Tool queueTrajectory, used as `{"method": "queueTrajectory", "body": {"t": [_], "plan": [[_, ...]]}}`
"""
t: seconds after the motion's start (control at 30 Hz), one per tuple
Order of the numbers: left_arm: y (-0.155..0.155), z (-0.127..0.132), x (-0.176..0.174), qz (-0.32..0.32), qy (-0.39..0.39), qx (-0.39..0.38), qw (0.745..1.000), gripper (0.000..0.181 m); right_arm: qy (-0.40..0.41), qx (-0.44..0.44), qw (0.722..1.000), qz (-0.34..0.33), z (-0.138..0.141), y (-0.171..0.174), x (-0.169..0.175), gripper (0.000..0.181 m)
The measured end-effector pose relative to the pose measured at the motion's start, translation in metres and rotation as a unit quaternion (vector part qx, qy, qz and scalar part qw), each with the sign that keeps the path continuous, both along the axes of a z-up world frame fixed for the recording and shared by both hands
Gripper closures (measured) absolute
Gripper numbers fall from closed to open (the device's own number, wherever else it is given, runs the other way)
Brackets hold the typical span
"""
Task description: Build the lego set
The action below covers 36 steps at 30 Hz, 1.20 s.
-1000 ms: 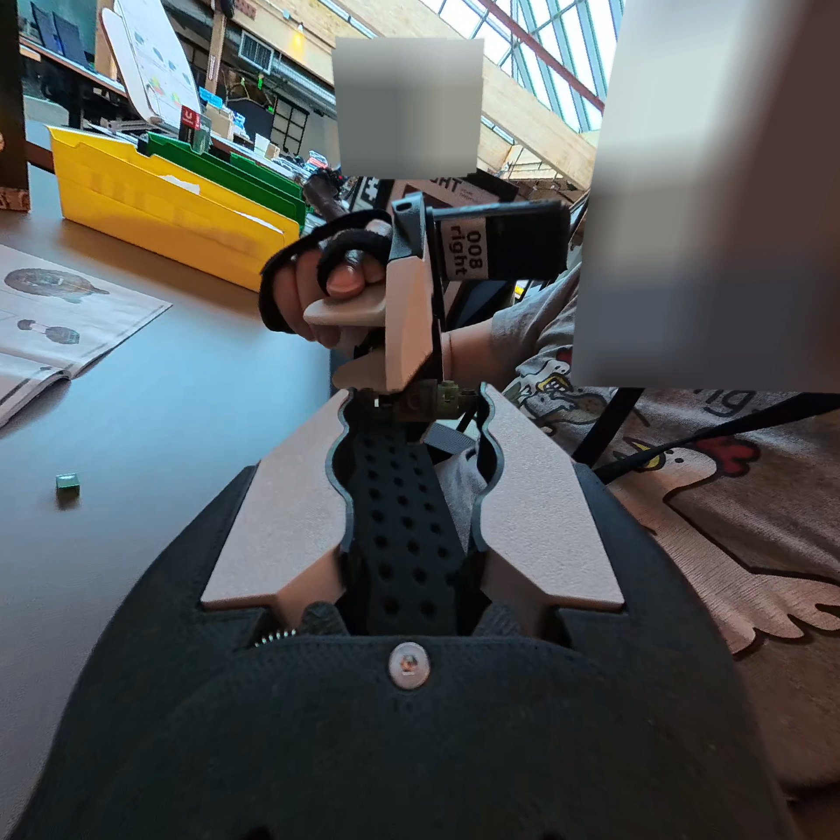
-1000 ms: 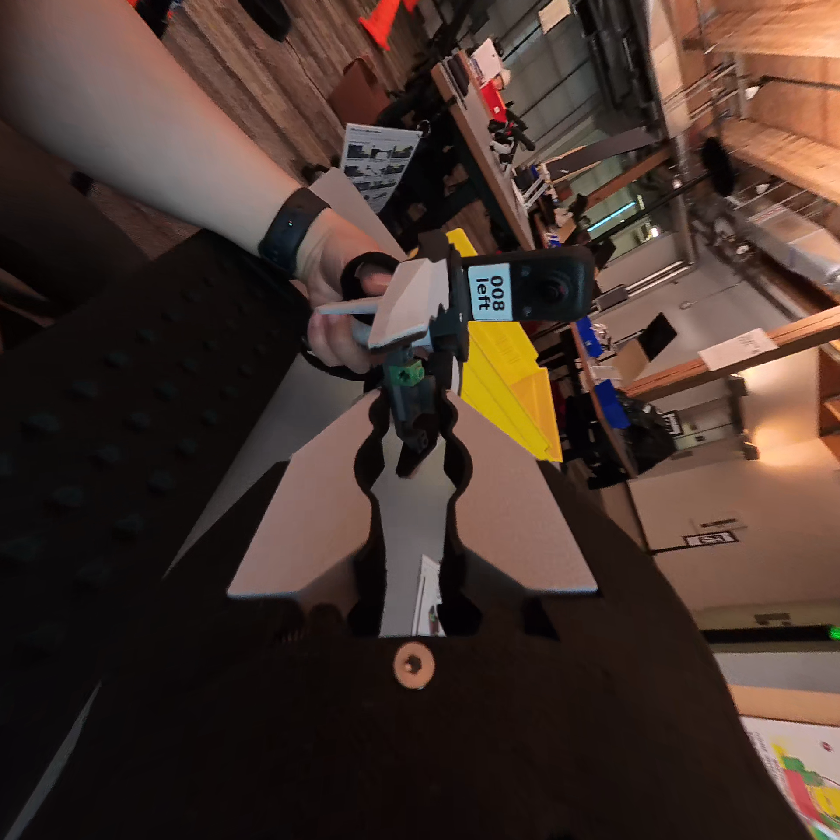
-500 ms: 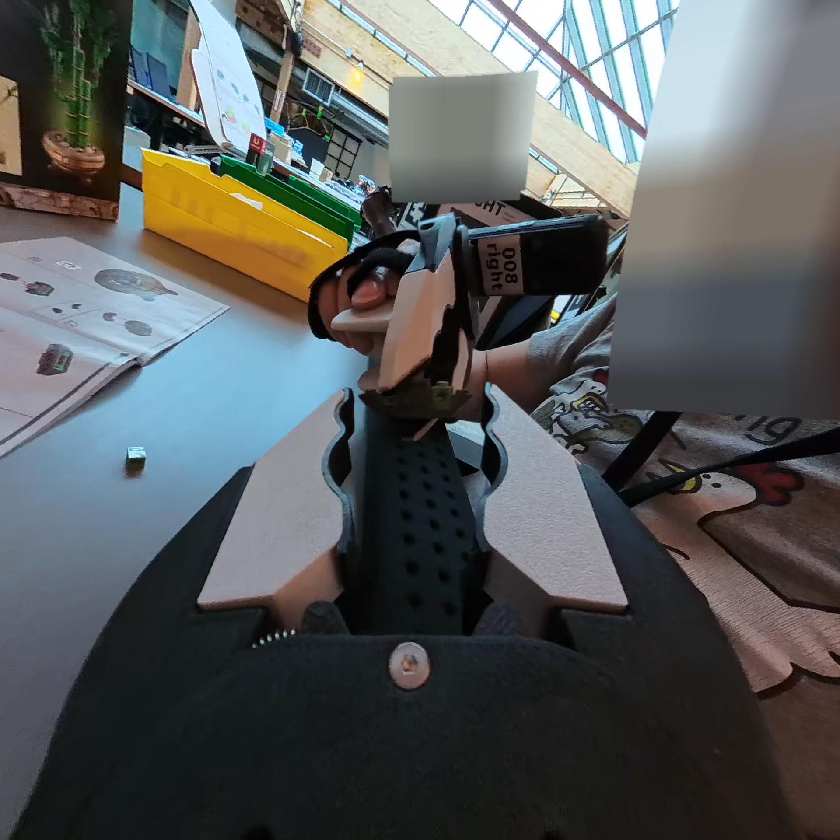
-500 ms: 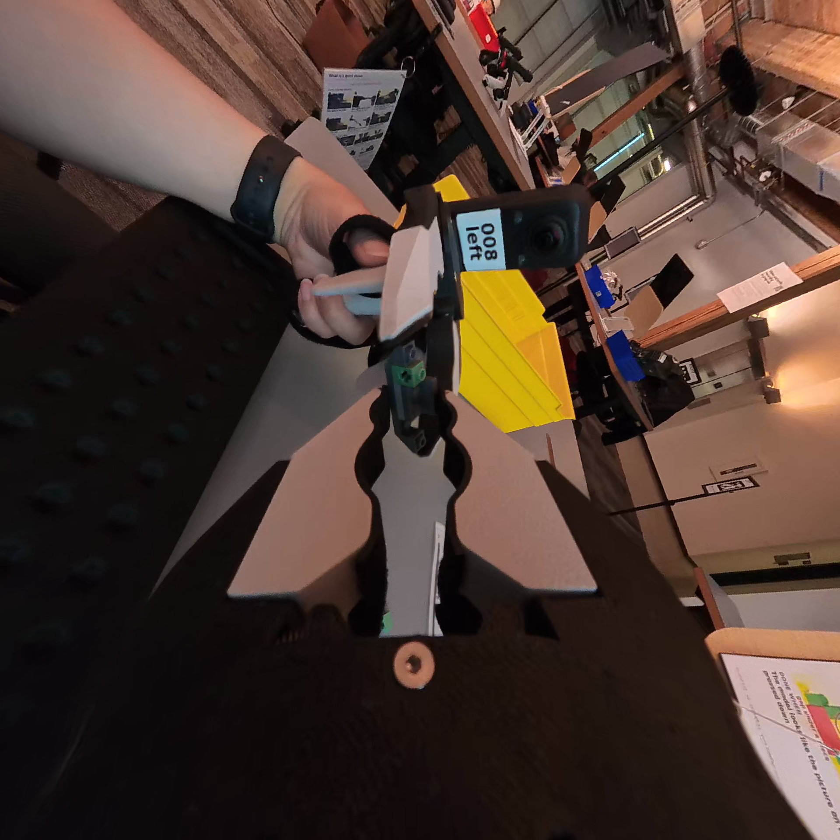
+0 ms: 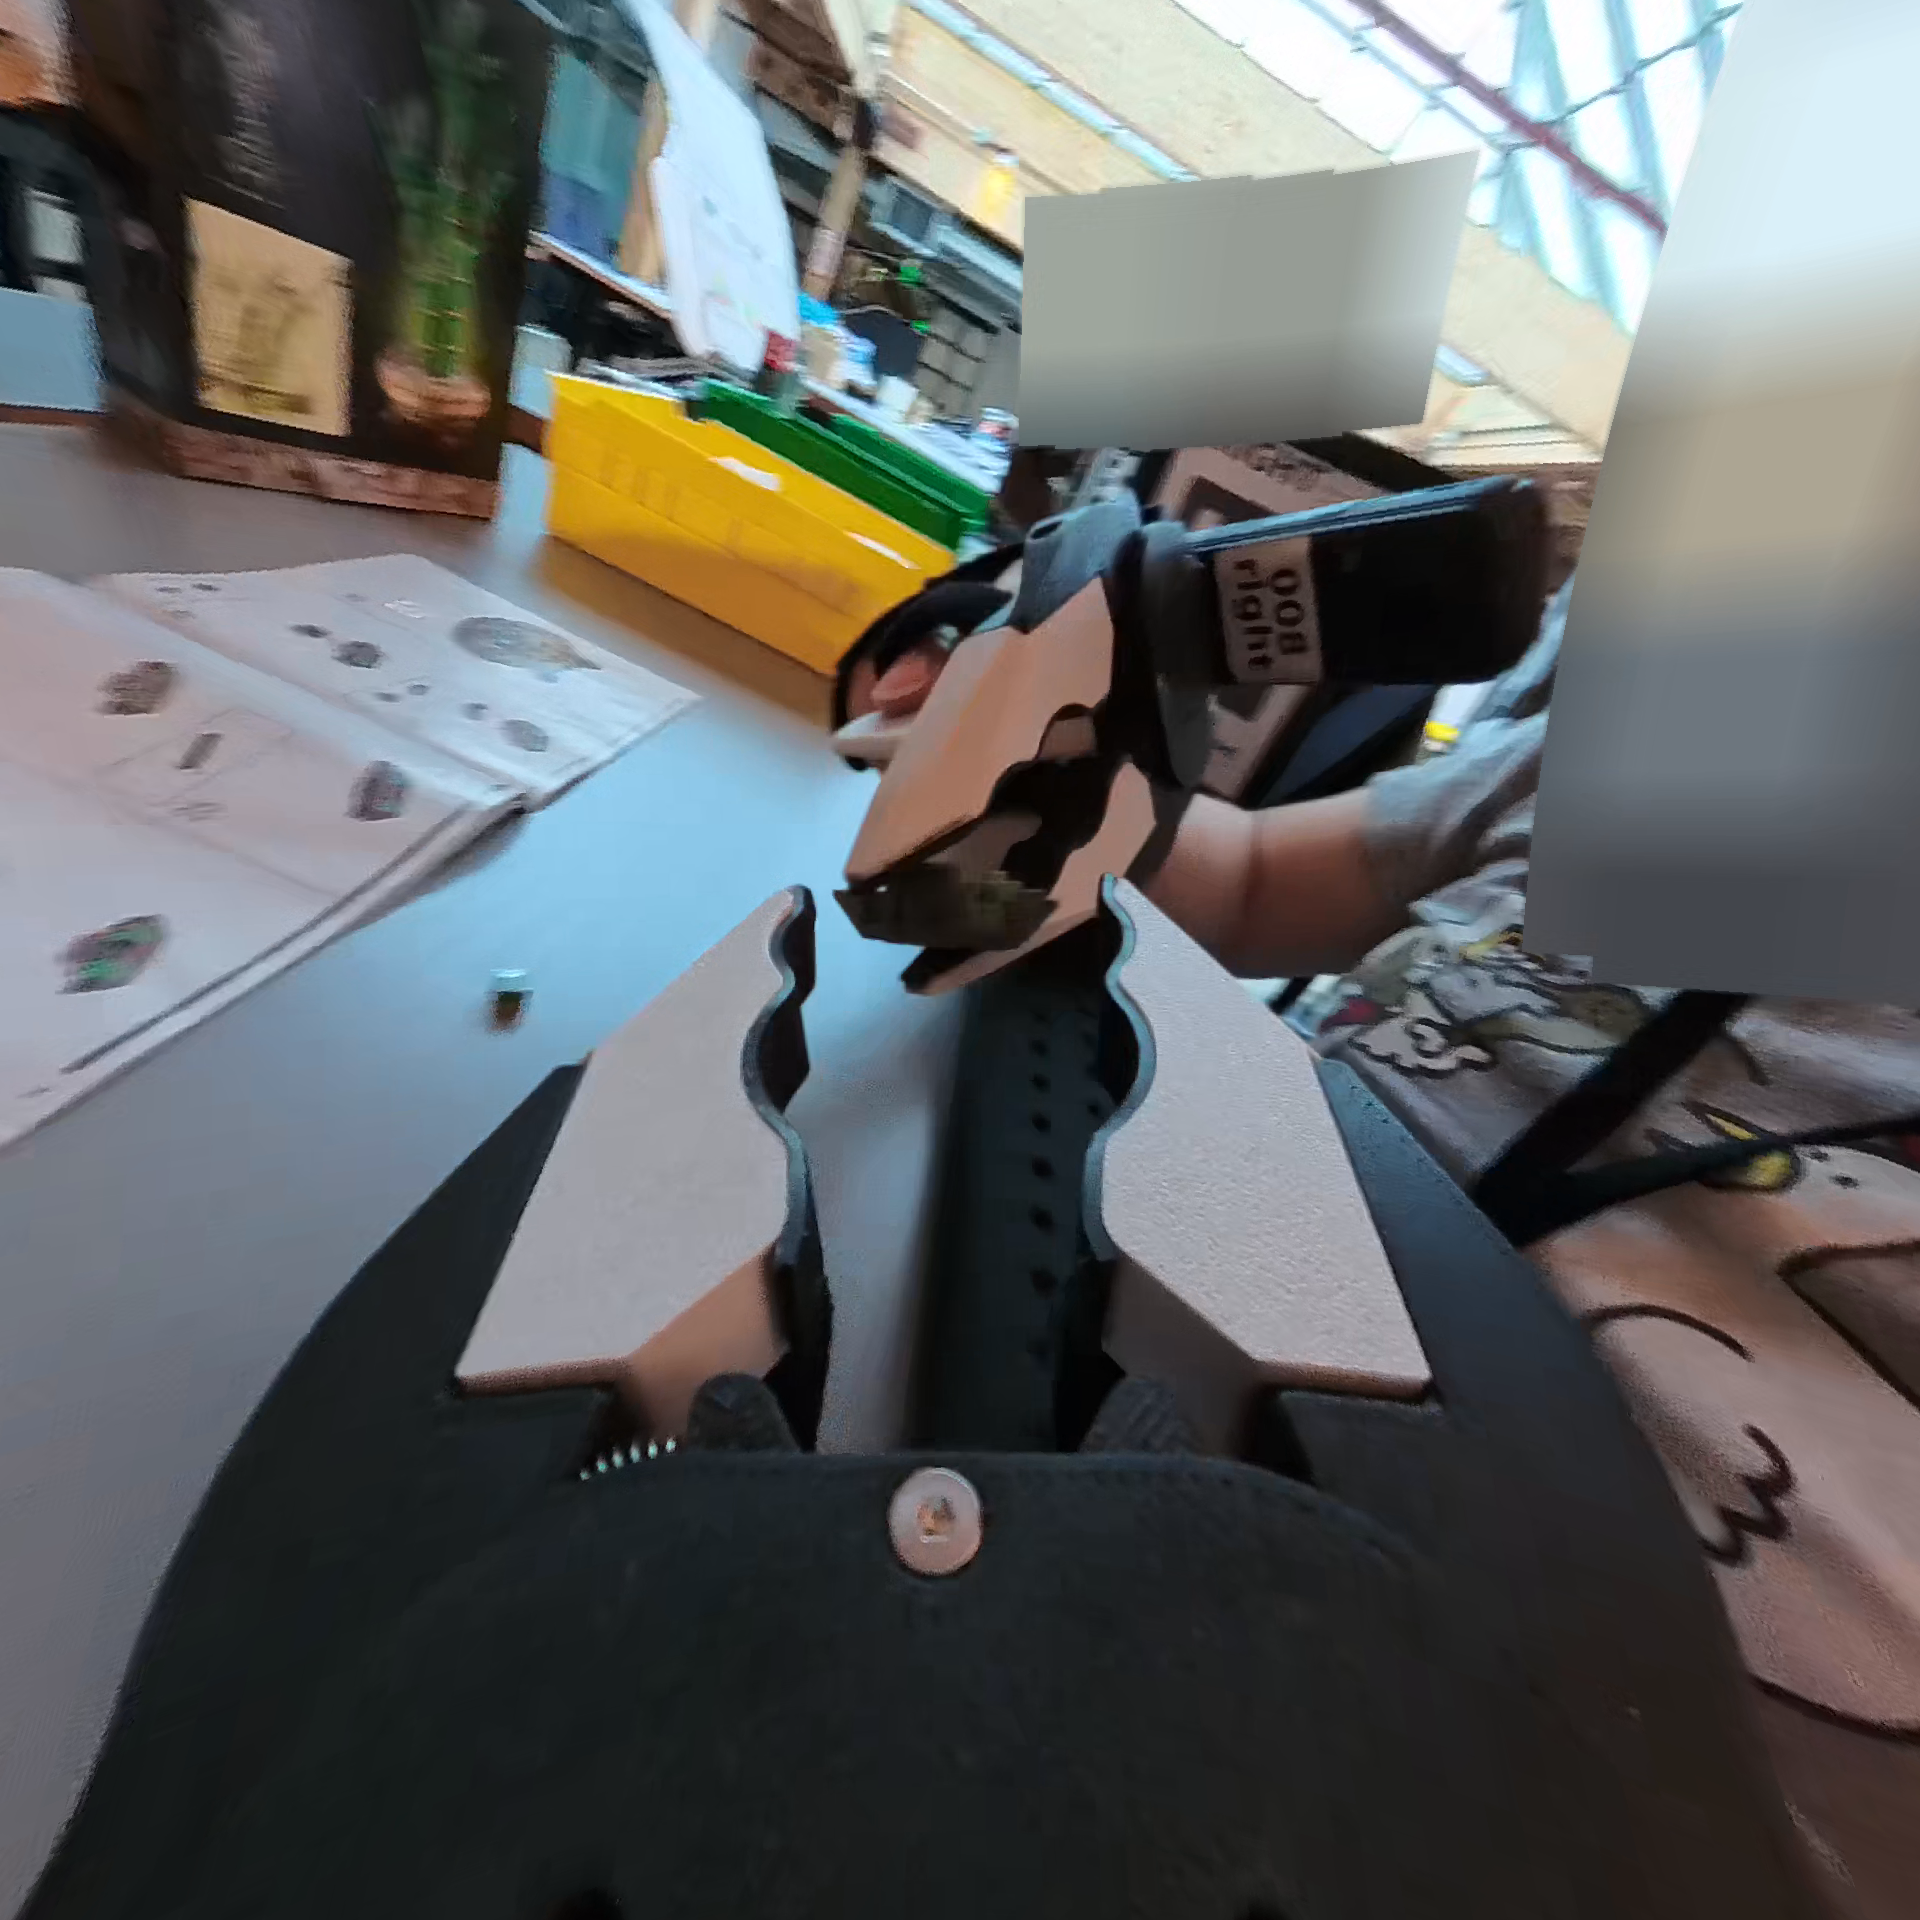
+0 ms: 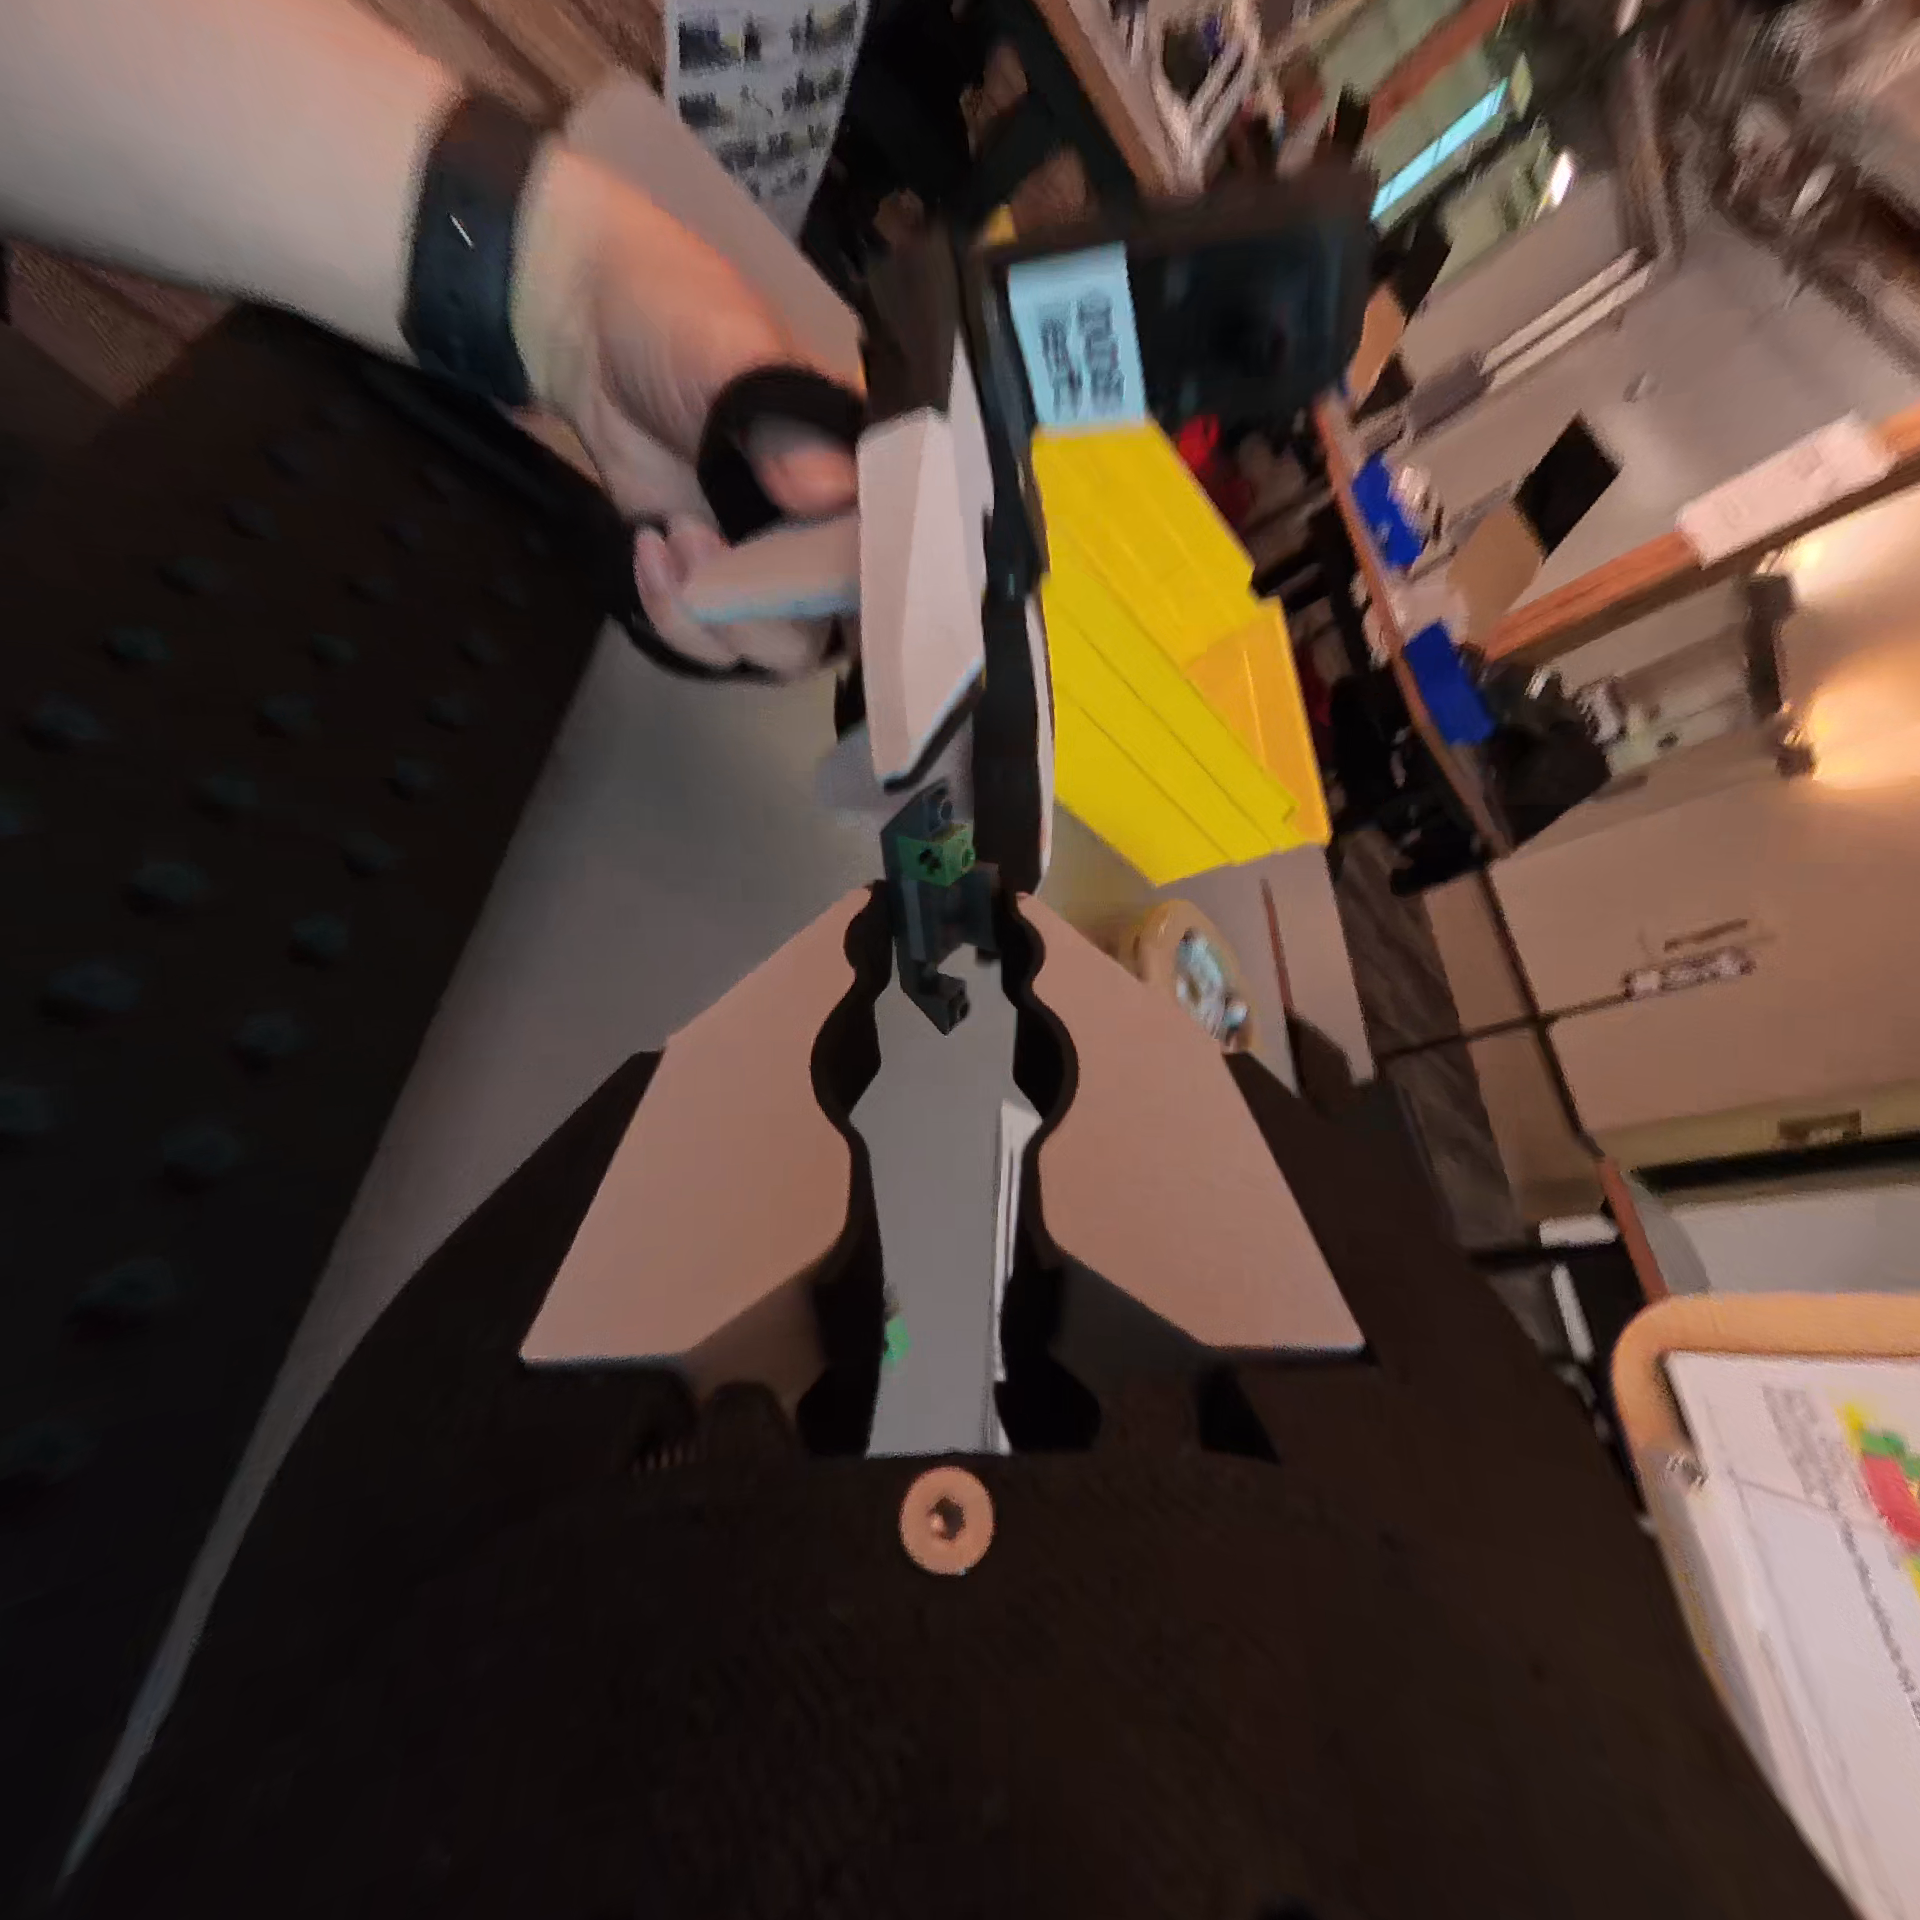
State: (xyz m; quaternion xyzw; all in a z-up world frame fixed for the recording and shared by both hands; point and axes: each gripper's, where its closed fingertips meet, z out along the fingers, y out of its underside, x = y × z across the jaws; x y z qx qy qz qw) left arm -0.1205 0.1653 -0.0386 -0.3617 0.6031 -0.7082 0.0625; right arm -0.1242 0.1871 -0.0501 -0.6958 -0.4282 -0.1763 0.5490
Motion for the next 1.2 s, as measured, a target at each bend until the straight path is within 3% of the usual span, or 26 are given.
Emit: {"method": "queueTrajectory", "body": {"t": [0.13, 0.23, 0.5, 0.83, 1.0, 1.2], "plan": [[0.036, -0.016, 0.019, 0.137, 0.017, 0.094, 0.986, 0.129, 0.028, -0.1, 0.992, -0.075, -0.038, 0.023, 0.042, 0.163], [0.058, -0.032, 0.03, 0.208, 0.044, 0.162, 0.964, 0.131, 0.029, -0.11, 0.988, -0.108, -0.046, 0.035, 0.06, 0.163], [0.04, -0.047, 0.048, 0.186, 0.065, 0.253, 0.947, 0.148, -0.041, -0.096, 0.987, -0.122, -0.048, 0.037, 0.056, 0.163], [0.038, -0.065, 0.051, 0.146, 0.096, 0.292, 0.94, 0.172, -0.116, -0.093, 0.983, -0.105, -0.061, 0.035, 0.055, 0.163], [0.045, -0.075, 0.059, 0.158, 0.108, 0.303, 0.933, 0.172, -0.112, -0.108, 0.978, -0.137, -0.063, 0.029, 0.073, 0.144], [0.063, -0.093, 0.074, 0.189, 0.135, 0.33, 0.915, 0.172, 0.017, -0.119, 0.973, -0.199, -0.052, -0.01, 0.116, 0.142]]}}
